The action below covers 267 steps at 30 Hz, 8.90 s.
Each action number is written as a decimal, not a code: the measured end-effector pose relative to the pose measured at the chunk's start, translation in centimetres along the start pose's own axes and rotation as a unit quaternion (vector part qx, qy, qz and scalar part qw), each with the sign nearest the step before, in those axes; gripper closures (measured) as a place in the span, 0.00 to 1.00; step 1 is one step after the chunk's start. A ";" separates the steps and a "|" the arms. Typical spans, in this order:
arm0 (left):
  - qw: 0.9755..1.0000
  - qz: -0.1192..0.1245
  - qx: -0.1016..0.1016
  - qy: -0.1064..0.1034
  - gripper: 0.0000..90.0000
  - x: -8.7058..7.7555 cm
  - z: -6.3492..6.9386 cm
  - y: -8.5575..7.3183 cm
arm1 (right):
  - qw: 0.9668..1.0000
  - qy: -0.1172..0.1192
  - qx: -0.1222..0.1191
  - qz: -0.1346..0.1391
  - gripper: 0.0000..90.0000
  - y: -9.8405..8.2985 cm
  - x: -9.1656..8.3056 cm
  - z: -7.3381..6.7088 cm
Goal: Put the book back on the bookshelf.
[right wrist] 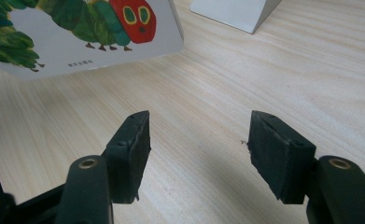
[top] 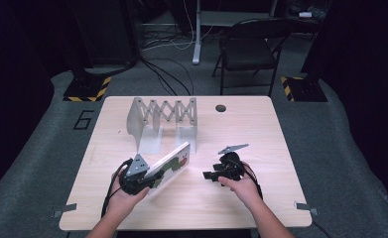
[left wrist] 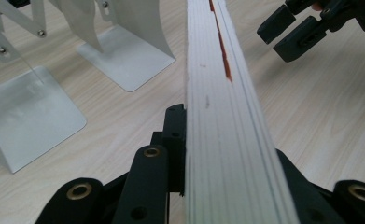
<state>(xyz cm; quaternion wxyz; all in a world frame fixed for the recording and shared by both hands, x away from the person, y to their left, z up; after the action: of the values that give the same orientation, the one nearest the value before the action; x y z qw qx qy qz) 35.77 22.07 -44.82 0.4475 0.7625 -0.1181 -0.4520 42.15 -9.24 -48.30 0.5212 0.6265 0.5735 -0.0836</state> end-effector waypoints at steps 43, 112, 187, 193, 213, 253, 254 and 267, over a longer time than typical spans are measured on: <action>0.994 0.015 -0.061 0.090 0.84 -3.2 -4.6 -2.3 | 1.000 -0.001 0.003 -0.001 0.43 0.0 -0.1 0.1; 0.967 -0.006 -0.139 0.216 0.84 -0.4 -9.6 -0.3 | 1.000 0.003 0.012 0.005 0.43 0.0 -0.4 0.6; 0.952 -0.012 -0.173 0.250 0.84 4.3 -11.1 -1.2 | 1.000 0.001 0.018 -0.001 0.43 -0.1 -0.5 0.8; 0.951 -0.011 -0.174 0.255 0.84 4.7 -11.0 -1.3 | 1.000 0.002 0.017 -0.001 0.43 -0.1 -0.5 0.8; 0.951 -0.038 -0.169 0.256 0.84 5.5 -10.7 -1.5 | 1.000 0.000 0.012 -0.003 0.43 -0.1 -0.4 0.8; 0.948 -0.016 -0.168 0.271 0.69 4.6 -10.4 -0.9 | 1.000 0.002 0.012 -0.002 0.43 -0.1 -0.4 0.7; 0.949 -0.018 -0.171 0.264 0.67 4.4 -10.4 -0.8 | 1.000 0.002 0.013 -0.002 0.43 -0.1 -0.4 0.7; 0.951 -0.011 -0.179 0.251 0.64 3.3 -10.1 -0.6 | 1.000 0.002 0.010 0.000 0.43 -0.1 -0.4 0.7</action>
<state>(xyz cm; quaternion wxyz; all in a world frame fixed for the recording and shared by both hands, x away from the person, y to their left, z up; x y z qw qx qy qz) 45.55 26.31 -45.28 0.5868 0.7601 0.0898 -0.2644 42.30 -10.05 -48.39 0.5139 0.6315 0.5738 -0.0886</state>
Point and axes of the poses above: each handheld gripper's, and its own axes: x roughly forward along the jaws, y roughly out of its top, z roughly to its right, the point moved 1 cm from there along x, roughly forward along the jaws, and after that the axes turned 13 degrees about x, right-handed, at the moved point
